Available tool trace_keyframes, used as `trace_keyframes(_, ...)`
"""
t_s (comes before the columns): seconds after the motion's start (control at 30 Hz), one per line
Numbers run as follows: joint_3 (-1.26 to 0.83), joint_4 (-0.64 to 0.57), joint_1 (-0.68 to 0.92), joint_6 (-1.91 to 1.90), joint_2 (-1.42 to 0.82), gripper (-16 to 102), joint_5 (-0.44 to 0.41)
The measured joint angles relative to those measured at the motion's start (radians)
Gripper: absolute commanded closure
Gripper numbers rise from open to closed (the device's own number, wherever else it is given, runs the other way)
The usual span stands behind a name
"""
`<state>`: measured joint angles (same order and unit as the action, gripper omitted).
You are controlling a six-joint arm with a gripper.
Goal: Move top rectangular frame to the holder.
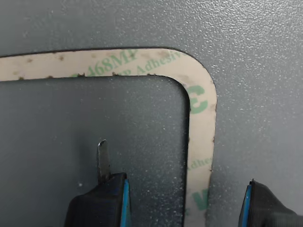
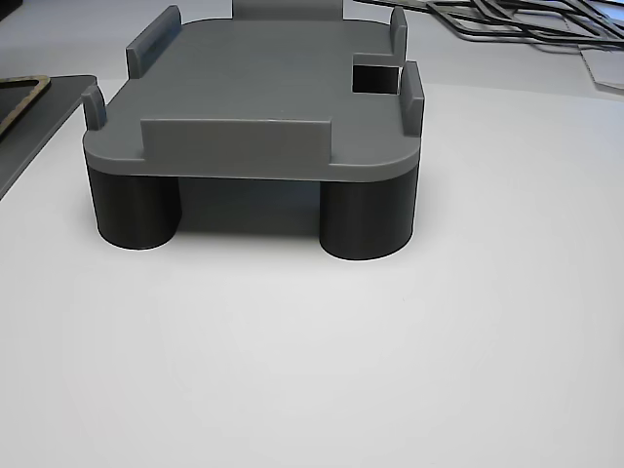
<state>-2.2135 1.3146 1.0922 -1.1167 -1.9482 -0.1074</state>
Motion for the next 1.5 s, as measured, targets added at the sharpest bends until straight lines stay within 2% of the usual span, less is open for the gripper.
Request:
trace_keyframes(0.2, -0.015, 0.017, 0.0, -0.006, -0.018, -8, 0.008)
trace_keyframes(0.47, -0.064, -0.04, 0.0, -0.003, -0.02, -3, 0.005)
trace_keyframes(1.0, -0.109, -0.084, -0.014, 0.012, -0.018, 16, -0.012)
trace_keyframes(1.13, -0.11, -0.086, -0.015, 0.012, -0.018, 36, -0.012)
trace_keyframes(1.27, -0.11, -0.074, -0.015, 0.014, -0.017, 84, -0.014)
trace_keyframes(1.3, -0.109, -0.072, -0.017, 0.014, -0.015, 92, -0.014)
trace_keyframes(1.33, -0.107, -0.071, -0.017, 0.014, -0.014, 96, -0.014)
trace_keyframes(1.5, -0.067, -0.034, -0.017, 0.014, 0.006, 97, -0.006)
